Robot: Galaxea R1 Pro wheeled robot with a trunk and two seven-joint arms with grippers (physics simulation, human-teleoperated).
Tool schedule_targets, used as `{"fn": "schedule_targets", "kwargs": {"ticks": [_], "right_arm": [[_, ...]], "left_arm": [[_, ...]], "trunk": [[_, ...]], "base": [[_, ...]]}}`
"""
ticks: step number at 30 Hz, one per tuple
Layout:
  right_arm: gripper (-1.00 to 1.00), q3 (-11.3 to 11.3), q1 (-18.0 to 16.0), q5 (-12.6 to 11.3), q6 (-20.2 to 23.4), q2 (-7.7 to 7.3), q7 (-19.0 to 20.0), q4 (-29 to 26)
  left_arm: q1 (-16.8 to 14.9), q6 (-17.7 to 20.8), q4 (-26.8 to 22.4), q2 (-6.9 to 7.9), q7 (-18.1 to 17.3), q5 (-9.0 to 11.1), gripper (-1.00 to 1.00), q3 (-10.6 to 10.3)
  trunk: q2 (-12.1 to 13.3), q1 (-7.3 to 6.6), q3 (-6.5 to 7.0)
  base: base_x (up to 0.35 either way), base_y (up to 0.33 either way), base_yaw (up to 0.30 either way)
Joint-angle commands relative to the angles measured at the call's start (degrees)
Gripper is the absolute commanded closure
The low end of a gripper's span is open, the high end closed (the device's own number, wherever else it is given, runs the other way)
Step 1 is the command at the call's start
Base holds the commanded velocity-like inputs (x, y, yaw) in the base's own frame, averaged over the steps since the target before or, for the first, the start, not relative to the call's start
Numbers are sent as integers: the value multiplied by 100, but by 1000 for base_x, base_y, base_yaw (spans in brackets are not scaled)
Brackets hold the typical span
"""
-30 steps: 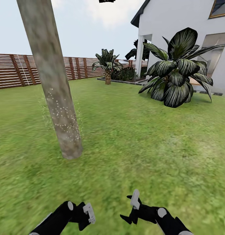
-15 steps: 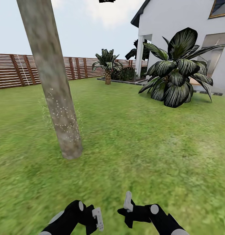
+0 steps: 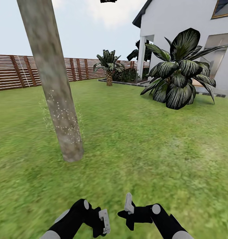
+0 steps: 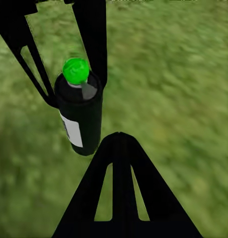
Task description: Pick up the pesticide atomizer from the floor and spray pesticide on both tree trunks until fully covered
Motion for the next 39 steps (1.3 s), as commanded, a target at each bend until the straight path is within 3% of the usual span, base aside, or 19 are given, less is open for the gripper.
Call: {"fn": "schedule_targets", "kwargs": {"ticks": [1, 7, 15, 17, 19, 32, 37, 39], "right_arm": [[100, 0, -1, 0, 0, 2, 0, -7], [100, 0, 1, 1, 9, 178, 3, -30], [100, 0, 1, 2, 9, 188, 2, -28], [100, 0, 1, 1, 9, 188, 2, -27], [100, 0, 1, 0, 9, 188, 1, -27], [100, 0, 1, 2, 4, 188, 6, -27], [100, 0, 1, 2, 0, 188, 8, -27], [100, 0, 1, 0, 0, 188, 9, -27]], "left_arm": [[0, 1, 0, -20, 5, -3, 100, 1], [-9, 2, 0, -127, 43, -3, 100, 9], [-9, -5, -8, -138, 27, 37, 100, 10], [-10, -11, -9, -157, 21, 269, 100, 9], [-12, -7, -11, -194, 26, 361, 100, 3], [-62, -15, 1, -218, 27, 394, 100, 9], [-62, -28, 68, -96, 28, 358, 100, 25], [-62, -30, 70, 121, 29, 363, 100, 33]], "trunk": [[0, 0, 0], [0, 0, 0], [0, 0, 0], [0, 0, 0], [0, 0, 0], [0, 0, 0], [0, 0, 0], [0, 0, 0]], "base": [[0, 0, 0], [0, 0, 0], [0, 0, 0], [0, 0, 0], [0, 0, 0], [0, 0, 0], [0, 0, 0], [0, 0, 0]]}}
